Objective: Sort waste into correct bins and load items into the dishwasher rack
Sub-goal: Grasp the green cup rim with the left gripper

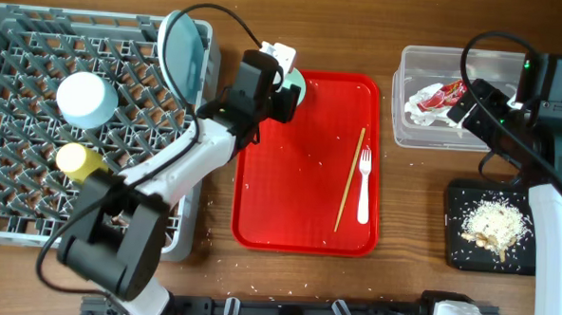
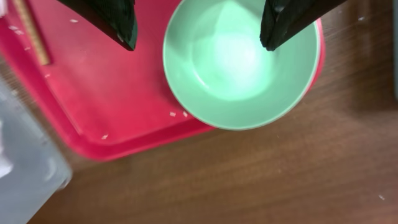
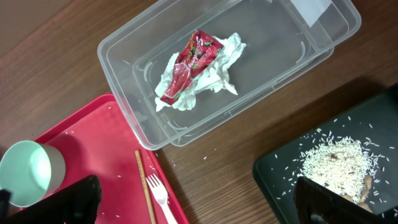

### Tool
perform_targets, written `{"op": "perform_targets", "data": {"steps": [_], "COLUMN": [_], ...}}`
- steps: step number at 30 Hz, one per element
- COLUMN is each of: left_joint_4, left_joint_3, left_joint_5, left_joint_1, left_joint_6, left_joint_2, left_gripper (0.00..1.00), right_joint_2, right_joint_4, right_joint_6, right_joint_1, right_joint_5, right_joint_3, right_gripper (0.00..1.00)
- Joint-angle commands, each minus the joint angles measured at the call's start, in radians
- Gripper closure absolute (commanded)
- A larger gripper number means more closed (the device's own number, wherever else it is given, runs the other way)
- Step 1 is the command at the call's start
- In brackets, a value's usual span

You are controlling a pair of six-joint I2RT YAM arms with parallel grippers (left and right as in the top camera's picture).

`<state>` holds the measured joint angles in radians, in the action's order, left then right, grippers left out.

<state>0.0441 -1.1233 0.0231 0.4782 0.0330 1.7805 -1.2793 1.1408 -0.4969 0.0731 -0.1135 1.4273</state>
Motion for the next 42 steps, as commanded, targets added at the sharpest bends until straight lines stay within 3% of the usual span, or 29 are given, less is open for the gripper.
{"op": "perform_targets", "data": {"steps": [1, 9, 13, 21, 24, 26, 28, 34, 42], "left_joint_4": [-0.013, -0.032, -0.031, -0.027, -0.026, -0.026, -0.023, 0.071, 0.417], "left_joint_3": [-0.006, -0.005, -0.005, -0.005, -0.005, -0.005, -0.005, -0.005, -0.005], "left_joint_5": [0.016, 0.066, 0.070, 0.093, 0.092, 0.092, 0.092, 0.092, 0.147], "left_joint_1": [0.013, 0.023, 0.024, 0.024, 0.031, 0.035, 0.045, 0.077, 0.097], "left_joint_6": [-0.120, -0.168, -0.176, -0.176, -0.176, -0.175, -0.175, -0.175, -0.098], "left_joint_2": [0.085, 0.116, 0.133, 0.194, 0.194, 0.194, 0.192, 0.119, -0.082], "left_gripper": [0.36, 0.31, 0.39, 0.42, 0.57, 0.73, 0.96, 0.96, 0.96], "right_joint_2": [-0.007, -0.007, -0.007, -0.007, -0.007, -0.007, -0.007, -0.007, -0.007], "right_joint_4": [-0.003, -0.003, -0.003, -0.003, -0.003, -0.003, -0.003, -0.003, -0.003], "right_joint_6": [-0.003, -0.003, -0.002, -0.002, -0.003, -0.003, -0.003, -0.002, -0.003], "right_joint_1": [0.003, 0.003, 0.003, 0.003, 0.003, 0.003, 0.003, 0.003, 0.003], "right_joint_5": [-0.017, -0.017, -0.017, -0.017, -0.017, -0.017, -0.017, -0.017, -0.017], "right_joint_3": [-0.007, -0.007, -0.007, -0.007, -0.007, -0.007, -0.007, -0.007, -0.007], "right_gripper": [0.00, 0.00, 0.00, 0.00, 0.00, 0.00, 0.00, 0.00, 0.00]}}
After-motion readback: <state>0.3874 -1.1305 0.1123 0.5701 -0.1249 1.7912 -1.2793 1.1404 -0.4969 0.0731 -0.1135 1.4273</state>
